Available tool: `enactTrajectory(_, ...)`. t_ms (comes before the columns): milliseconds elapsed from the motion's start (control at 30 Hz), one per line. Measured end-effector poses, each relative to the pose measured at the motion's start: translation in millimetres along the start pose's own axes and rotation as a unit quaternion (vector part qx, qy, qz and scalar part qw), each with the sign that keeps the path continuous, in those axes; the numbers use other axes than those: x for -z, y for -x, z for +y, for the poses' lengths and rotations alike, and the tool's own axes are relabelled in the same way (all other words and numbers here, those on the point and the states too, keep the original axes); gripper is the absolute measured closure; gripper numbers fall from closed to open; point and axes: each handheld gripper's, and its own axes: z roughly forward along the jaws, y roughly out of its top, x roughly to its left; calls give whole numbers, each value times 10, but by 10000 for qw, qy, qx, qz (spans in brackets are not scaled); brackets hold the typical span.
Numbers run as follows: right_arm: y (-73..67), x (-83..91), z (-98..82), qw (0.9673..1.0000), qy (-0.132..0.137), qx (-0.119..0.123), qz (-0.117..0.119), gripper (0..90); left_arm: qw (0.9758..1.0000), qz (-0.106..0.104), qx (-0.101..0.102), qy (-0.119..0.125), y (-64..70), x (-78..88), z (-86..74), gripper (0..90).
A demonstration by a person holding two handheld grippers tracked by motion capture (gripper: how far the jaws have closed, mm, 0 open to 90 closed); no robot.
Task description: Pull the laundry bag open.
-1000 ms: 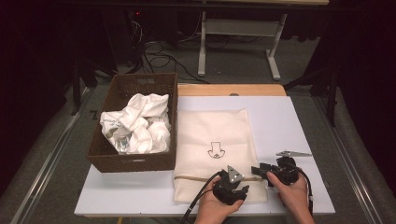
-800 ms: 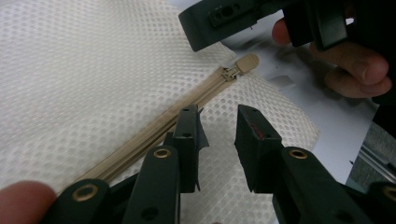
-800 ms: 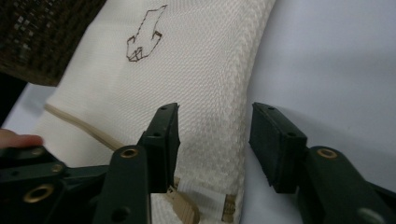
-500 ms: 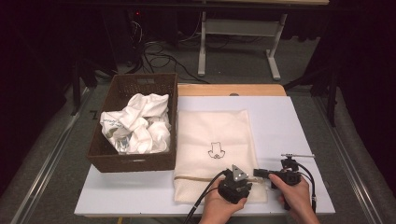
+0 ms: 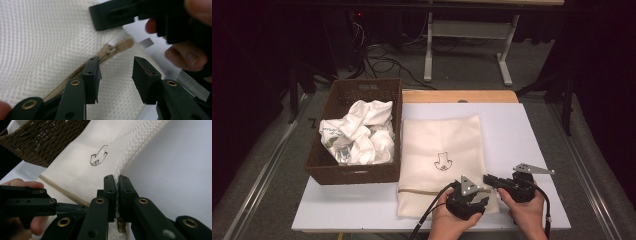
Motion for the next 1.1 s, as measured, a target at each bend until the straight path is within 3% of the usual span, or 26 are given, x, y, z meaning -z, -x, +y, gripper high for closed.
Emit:
enactTrajectory(167, -102, 11, 0, 9998, 151, 110, -18, 868, 9998, 149, 120, -50, -18, -29, 2, 527)
enactTrajectory(200, -138, 14, -1, 9996, 231, 133, 49, 869, 9996, 124, 230, -68, -38, -36, 0, 509)
enactTrajectory(433, -208, 10, -6, 9992, 316, 201, 109, 868, 9996, 122, 255, -61, -43, -6, 12, 514)
enactTrajectory(600, -202, 35, -3, 9989, 407, 243, 6, 868, 9993, 156, 324, -45, -97, 44, 25, 753)
enactTrajectory(700, -189, 49, -3, 9986, 412, 301, -99, 868, 9994, -53, 340, 1, -111, 74, 35, 806)
enactTrajectory(833, -165, 48, -6, 9987, 427, 215, 174, 840, 9996, -126, 246, 26, -137, 90, 28, 843)
enactTrajectory(867, -155, 49, -11, 9985, 415, 128, 338, 763, 9993, -202, 314, 75, -153, 94, 27, 851)
enactTrajectory(1000, -132, 49, -25, 9990, 412, -21, 176, 739, 9988, -224, 370, 231, -158, 109, 38, 865)
enactTrajectory(1100, -89, 45, -44, 9976, 452, -357, 373, 723, 9980, -281, 499, 250, -181, 107, 45, 865)
